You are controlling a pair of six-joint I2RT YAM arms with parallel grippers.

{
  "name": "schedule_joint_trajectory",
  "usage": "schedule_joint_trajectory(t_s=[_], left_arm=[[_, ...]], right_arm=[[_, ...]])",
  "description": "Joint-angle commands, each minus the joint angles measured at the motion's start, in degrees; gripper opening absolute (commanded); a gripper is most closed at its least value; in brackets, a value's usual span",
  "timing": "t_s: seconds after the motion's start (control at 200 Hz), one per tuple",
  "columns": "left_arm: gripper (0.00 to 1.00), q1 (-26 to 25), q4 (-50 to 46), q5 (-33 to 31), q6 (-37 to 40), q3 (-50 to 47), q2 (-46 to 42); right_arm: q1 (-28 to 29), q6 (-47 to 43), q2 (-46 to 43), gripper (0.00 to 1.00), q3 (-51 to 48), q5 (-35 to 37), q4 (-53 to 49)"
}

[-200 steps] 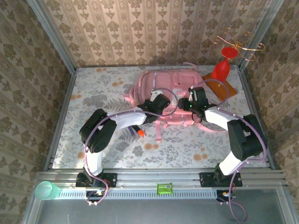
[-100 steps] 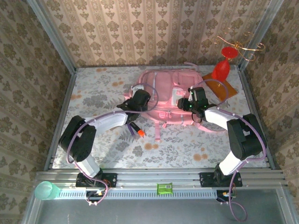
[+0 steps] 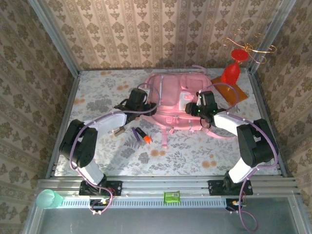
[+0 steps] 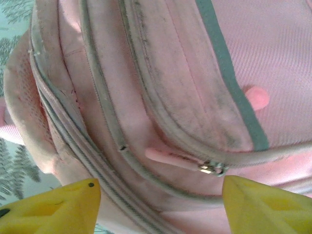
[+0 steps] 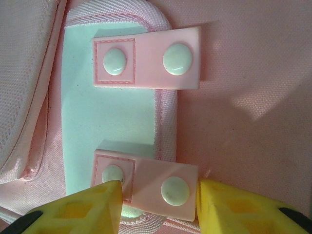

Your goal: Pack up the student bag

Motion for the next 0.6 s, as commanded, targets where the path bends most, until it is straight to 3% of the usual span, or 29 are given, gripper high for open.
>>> schedule_joint_trajectory(t_s=[0.0,0.08,0.26,0.445,0.595], left_arm=[[0.69,2.42,-6.01,10.77,13.59,3.45,-3.12],[0.70,3.19,-8.83,13.46,20.82,5.24,-2.34],[0.68,3.17,-11.89,13.11,33.07,8.73,1.15],[0.59,3.24,-13.77,13.12,38.21,12.65,5.35],[0.57,3.22,-15.69,11.82,38.91,16.10,9.05]], right_arm=[[-0.71,-1.03,1.74,0.46,-0.74,0.12,-4.57],[-0.72,-1.15,2.08,0.46,-0.56,0.05,-4.64],[-0.75,-1.35,2.33,0.46,-0.45,0.12,-5.03],[-0.85,-1.45,2.45,0.47,-0.26,0.09,-5.20],[-0.83,-1.51,2.75,0.47,-0.16,-0.01,-5.21]])
